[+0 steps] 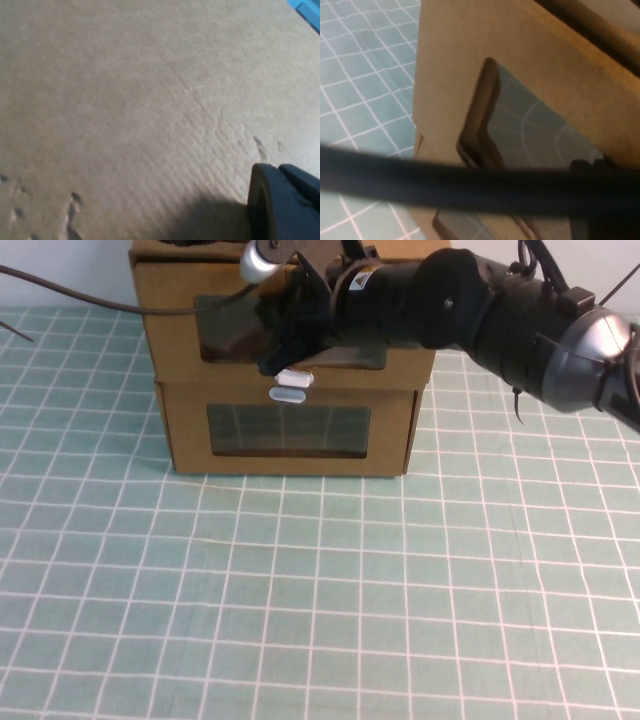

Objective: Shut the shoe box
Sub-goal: Close the shoe box with your right arm

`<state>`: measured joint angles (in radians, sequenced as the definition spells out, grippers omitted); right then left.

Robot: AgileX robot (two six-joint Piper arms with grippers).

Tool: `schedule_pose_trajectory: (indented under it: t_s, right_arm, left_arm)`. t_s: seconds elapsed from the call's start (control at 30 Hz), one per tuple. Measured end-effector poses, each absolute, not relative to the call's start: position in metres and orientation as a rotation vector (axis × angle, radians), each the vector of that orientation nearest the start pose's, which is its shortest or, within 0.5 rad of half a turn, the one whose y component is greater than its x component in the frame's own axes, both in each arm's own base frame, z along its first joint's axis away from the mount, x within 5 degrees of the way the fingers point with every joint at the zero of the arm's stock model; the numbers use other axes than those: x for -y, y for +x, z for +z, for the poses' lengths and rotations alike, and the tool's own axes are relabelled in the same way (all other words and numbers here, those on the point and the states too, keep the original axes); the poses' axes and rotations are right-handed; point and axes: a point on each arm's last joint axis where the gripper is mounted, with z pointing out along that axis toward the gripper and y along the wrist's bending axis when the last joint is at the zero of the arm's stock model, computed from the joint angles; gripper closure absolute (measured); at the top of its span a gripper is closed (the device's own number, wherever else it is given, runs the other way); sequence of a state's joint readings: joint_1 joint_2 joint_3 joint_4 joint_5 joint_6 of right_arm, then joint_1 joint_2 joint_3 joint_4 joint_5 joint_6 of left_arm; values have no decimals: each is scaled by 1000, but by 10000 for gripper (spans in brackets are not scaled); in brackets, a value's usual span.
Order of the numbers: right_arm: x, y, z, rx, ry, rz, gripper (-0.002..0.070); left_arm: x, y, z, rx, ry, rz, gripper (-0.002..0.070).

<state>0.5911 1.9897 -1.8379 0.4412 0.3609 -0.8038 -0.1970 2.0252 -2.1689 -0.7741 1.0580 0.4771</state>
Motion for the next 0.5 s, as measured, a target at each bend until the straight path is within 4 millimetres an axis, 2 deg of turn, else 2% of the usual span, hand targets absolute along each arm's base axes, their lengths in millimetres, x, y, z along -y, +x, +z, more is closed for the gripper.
schedule_pose_trajectory:
  t_s: [0.3, 0.5]
  right_arm:
    - [-281, 395, 337, -1714, -1040, 299, 690]
    - [-280, 382, 341, -1673, -1238, 297, 690]
  left_arm:
    - [143, 435, 394, -2118, 599, -819, 680]
    - [143, 435, 393, -2118, 599, -814, 680]
